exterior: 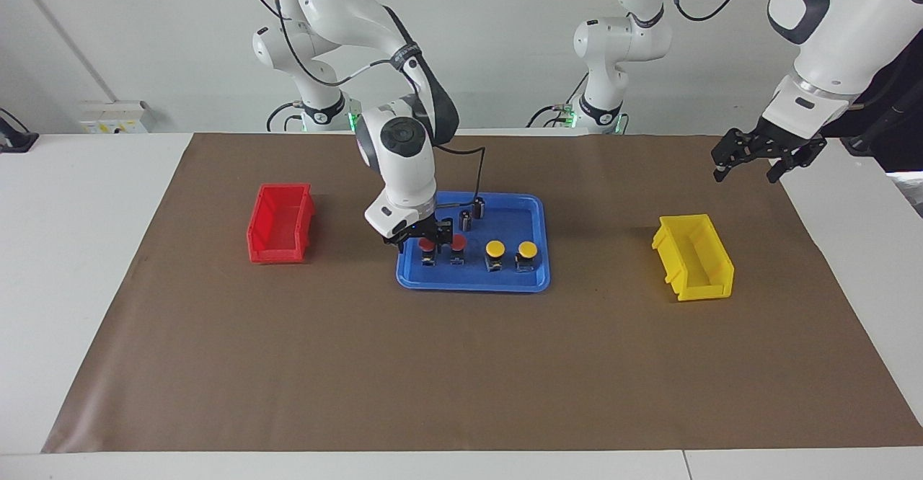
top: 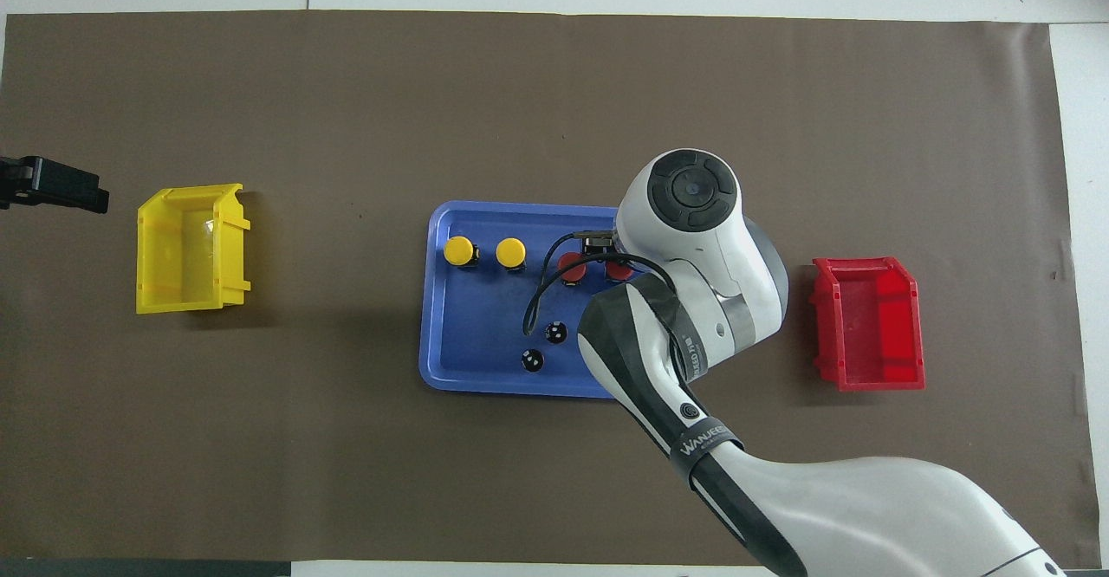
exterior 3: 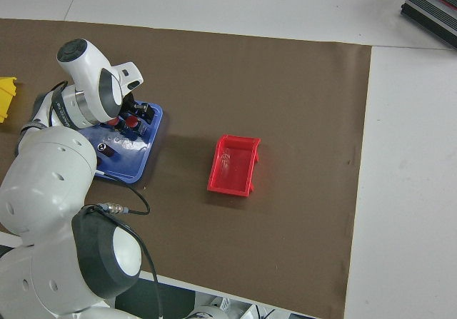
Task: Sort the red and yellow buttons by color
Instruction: 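Carry the red button to the red bin while the left gripper reaches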
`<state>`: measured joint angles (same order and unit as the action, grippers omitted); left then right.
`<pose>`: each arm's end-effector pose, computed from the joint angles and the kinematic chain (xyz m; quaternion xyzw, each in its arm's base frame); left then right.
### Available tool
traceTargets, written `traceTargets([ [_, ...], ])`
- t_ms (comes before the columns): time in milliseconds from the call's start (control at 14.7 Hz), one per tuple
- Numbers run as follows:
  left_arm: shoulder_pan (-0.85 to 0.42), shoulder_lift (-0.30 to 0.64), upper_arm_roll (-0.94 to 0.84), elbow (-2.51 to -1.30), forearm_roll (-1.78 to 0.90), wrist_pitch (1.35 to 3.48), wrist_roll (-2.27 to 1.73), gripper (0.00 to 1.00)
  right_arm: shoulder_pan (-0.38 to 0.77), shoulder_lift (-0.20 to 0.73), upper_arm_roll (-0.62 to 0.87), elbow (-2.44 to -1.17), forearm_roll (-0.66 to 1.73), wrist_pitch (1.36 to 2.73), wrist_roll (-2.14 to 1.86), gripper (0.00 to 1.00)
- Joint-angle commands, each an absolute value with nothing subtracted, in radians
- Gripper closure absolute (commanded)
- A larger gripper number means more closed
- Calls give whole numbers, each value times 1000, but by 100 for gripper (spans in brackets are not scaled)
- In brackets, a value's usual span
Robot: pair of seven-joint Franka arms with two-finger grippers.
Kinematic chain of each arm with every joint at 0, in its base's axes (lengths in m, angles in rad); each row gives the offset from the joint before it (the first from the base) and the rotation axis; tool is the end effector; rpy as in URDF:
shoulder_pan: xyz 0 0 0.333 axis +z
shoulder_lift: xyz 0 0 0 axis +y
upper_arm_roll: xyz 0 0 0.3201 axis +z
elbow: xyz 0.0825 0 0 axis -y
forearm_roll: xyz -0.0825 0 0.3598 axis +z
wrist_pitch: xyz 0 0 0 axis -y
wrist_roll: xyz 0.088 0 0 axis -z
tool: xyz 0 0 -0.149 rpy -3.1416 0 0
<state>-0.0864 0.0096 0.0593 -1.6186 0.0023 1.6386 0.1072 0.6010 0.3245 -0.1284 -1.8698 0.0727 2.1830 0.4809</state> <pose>0.5389 -0.0144 0.5659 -0.9977 0.0672 -0.0051 0.0016 0.5365 0.2840 0.3185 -0.9997 0.0219 0.0078 0.0064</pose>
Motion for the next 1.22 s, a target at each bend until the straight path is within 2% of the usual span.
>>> traceTargets([
  [0, -86, -26, 60, -1664, 25, 1670, 94, 0, 603, 305, -124, -1898, 86, 2195, 477, 16],
  [611, -78, -26, 61, -1664, 25, 1675, 95, 0, 603, 305, -110, -1901, 86, 2195, 469, 19],
  [950, -52, -28, 63, -1671, 26, 1675, 97, 0, 601, 302, -110, -1905, 109, 2194, 465, 26],
  [1154, -51, -29, 63, -1672, 26, 1675, 101, 0, 601, 299, -110, -1913, 110, 2194, 449, 37],
])
